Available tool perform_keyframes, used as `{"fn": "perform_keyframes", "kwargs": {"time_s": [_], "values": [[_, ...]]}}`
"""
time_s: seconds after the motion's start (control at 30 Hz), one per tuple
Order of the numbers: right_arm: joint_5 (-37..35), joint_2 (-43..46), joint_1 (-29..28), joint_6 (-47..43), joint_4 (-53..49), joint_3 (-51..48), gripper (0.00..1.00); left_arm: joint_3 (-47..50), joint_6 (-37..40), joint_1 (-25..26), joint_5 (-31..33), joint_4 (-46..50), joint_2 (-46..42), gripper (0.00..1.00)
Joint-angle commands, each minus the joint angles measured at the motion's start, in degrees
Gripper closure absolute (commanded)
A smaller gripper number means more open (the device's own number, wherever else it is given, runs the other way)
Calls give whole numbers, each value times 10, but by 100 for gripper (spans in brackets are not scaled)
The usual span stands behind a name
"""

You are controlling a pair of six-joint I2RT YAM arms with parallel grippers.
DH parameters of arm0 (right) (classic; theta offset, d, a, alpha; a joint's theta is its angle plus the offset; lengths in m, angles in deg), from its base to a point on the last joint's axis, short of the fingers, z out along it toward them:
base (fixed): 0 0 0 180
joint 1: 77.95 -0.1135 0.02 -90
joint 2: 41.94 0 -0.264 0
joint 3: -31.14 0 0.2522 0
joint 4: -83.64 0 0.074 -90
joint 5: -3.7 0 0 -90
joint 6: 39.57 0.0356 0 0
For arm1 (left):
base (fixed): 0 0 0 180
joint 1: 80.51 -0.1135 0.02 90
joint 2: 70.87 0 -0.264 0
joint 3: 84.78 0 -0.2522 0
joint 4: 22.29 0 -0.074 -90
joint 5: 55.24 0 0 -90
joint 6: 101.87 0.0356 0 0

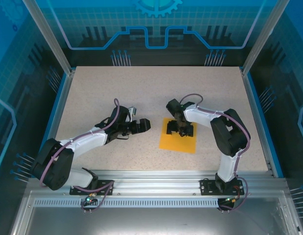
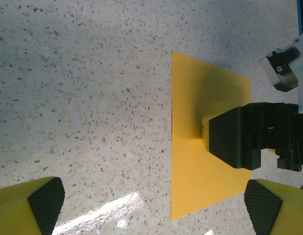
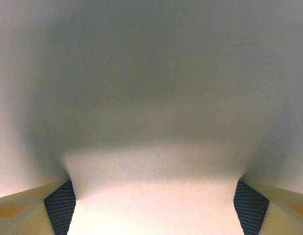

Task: Fold a paper plane with a square sheet of paper (pick it up from the middle)
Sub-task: Fold the square sheet of paper in half at the center of the table.

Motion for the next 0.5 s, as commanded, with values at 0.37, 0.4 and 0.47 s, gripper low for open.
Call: {"fn": "perform_keyframes", "kwargs": {"time_s": [0.37, 0.4, 0.47], "values": [[20, -48, -1, -9, -3, -20, 24, -20, 3, 3, -1, 18, 5, 2], [19, -46, -1, -10, -5, -18, 25, -20, 3, 4, -1, 18, 5, 2], [21, -43, -2, -15, -7, -14, 28, -20, 4, 3, -1, 18, 5, 1]]}}
